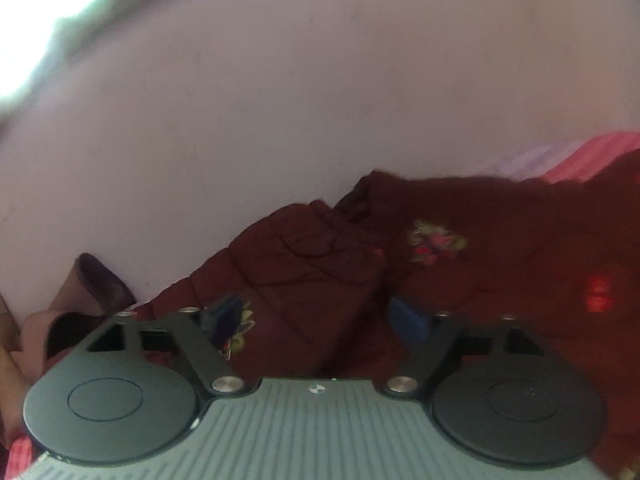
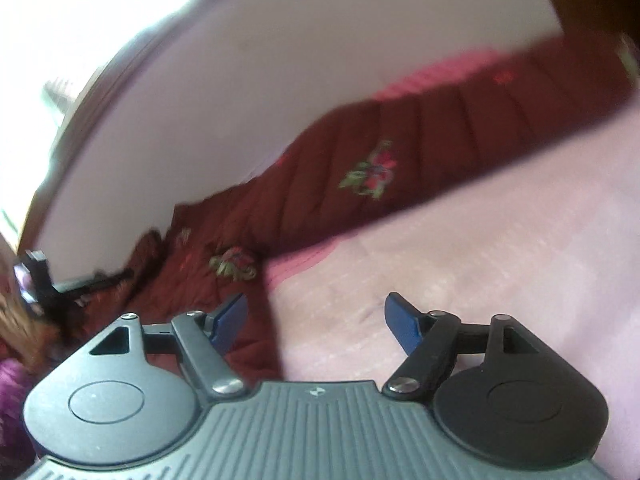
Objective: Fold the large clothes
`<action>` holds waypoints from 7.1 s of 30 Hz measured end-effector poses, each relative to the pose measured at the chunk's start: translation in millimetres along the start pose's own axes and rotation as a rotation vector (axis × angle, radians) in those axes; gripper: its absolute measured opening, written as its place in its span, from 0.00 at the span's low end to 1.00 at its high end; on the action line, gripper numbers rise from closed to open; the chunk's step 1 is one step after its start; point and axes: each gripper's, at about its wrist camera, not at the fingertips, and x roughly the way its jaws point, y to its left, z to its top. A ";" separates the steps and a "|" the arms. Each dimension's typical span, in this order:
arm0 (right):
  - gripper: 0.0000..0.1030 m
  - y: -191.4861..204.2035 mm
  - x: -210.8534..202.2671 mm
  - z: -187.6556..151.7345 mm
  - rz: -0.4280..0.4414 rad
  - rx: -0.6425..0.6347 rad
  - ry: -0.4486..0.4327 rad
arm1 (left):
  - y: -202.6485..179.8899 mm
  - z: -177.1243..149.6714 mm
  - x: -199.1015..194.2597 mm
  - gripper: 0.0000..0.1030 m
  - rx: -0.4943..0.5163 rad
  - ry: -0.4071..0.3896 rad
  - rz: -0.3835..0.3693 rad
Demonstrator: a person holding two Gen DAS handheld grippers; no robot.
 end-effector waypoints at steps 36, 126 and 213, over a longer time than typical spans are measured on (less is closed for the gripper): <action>0.77 -1.2 -2.1 -6.3 -0.068 0.019 -0.070 | 214.0 -105.9 -275.5 0.08 -0.677 -0.008 0.556; 0.79 -23.0 -75.7 54.8 -0.024 0.133 -0.081 | 30.1 -145.5 -373.1 1.00 -0.437 -0.308 -0.101; 0.11 392.5 247.1 -82.5 0.302 -0.379 0.240 | 147.2 -238.4 -312.7 1.00 -0.745 0.029 0.074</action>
